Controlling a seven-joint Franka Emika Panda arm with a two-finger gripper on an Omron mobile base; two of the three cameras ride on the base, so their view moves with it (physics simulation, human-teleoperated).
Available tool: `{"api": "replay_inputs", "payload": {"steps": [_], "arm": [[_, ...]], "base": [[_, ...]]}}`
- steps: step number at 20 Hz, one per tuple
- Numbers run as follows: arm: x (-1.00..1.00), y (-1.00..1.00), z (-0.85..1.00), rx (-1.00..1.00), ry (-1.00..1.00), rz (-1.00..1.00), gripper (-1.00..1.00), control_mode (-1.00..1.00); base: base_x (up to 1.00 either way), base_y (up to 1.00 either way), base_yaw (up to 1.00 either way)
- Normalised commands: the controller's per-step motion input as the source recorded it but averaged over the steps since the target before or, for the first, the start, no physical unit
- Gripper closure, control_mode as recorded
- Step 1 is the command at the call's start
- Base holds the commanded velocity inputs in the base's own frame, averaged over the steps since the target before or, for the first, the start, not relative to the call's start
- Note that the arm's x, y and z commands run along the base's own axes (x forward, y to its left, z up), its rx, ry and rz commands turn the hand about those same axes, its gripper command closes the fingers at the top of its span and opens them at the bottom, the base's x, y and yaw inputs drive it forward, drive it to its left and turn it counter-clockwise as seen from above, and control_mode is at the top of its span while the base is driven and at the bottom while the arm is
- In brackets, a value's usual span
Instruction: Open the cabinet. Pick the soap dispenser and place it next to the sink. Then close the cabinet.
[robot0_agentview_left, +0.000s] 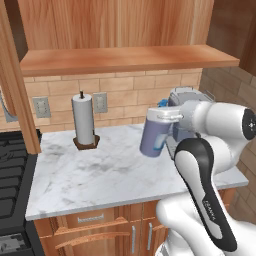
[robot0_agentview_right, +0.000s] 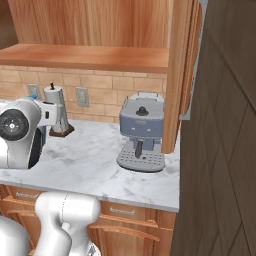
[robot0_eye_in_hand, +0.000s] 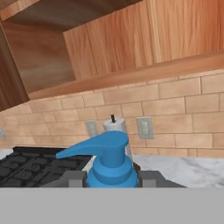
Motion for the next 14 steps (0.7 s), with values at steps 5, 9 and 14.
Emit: {"api": "replay_inputs", "payload": {"steps": [5,9,14], "arm": [[0.00,0.03,-0.38,-0.04,0.00,0.00,1.00,-1.00],[0.00,0.04,-0.32,-0.04,0.00,0.00,1.00,-1.00],[0.00,0.03,-0.24,-0.02,0.00,0.00,1.00,-1.00]], "base": [[0.00,0.00,0.00],[0.00,0.00,0.00],[0.00,0.00,0.00]]}}
